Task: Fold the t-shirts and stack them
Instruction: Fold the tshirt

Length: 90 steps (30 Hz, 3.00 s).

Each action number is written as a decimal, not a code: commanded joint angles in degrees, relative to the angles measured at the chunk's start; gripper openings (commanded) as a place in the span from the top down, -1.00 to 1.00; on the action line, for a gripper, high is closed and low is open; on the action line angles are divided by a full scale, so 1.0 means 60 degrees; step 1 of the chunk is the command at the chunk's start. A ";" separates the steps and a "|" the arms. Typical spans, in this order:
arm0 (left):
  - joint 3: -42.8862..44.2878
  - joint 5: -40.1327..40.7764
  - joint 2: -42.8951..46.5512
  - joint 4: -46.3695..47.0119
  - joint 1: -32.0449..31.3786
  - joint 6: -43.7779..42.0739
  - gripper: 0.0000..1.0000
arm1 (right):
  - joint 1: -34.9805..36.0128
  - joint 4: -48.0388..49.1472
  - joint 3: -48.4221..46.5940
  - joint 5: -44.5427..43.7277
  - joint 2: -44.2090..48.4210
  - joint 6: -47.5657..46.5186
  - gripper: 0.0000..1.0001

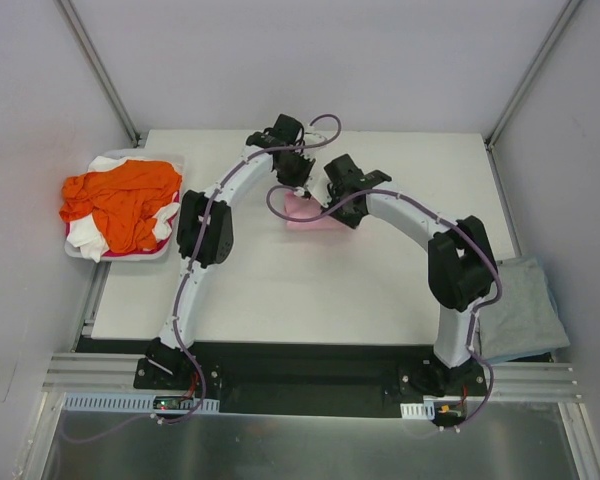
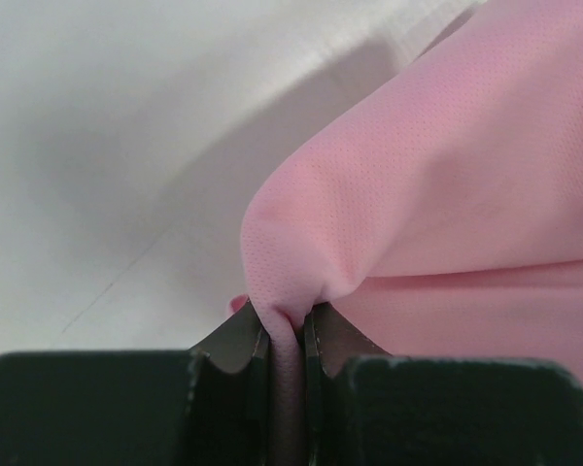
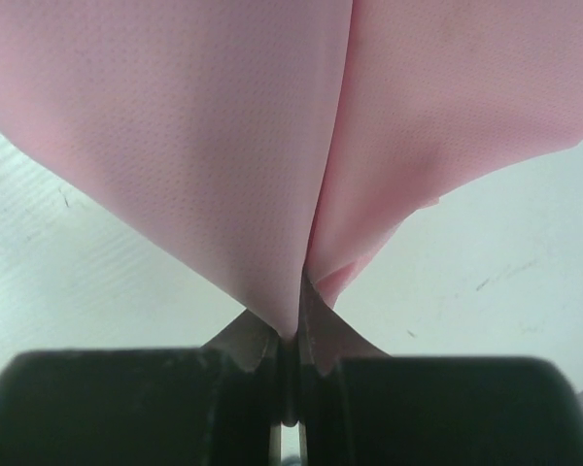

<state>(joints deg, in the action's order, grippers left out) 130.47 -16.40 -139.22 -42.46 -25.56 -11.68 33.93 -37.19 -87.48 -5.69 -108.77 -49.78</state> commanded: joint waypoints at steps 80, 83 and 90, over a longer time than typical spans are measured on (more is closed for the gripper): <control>-0.4650 0.1650 0.4848 0.0850 -0.2170 -0.1422 -0.73 | -0.5039 -0.2927 0.5966 -0.4017 0.7800 -0.1005 -0.93; -0.4783 0.1709 0.4688 0.1055 -0.2156 -0.1451 -0.73 | -0.5640 -0.2986 0.6244 -0.3958 0.8240 -0.1341 -0.93; -0.4549 0.1562 0.4424 0.1187 -0.2156 -0.1305 -0.73 | -0.7587 -0.2475 0.6685 -0.3257 0.7158 -0.1883 -0.93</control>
<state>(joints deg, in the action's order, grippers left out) 101.82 -6.92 -113.19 -36.80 -38.54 -19.16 -7.11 -52.73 -48.56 -27.73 -62.57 -58.11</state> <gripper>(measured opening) 0.864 0.967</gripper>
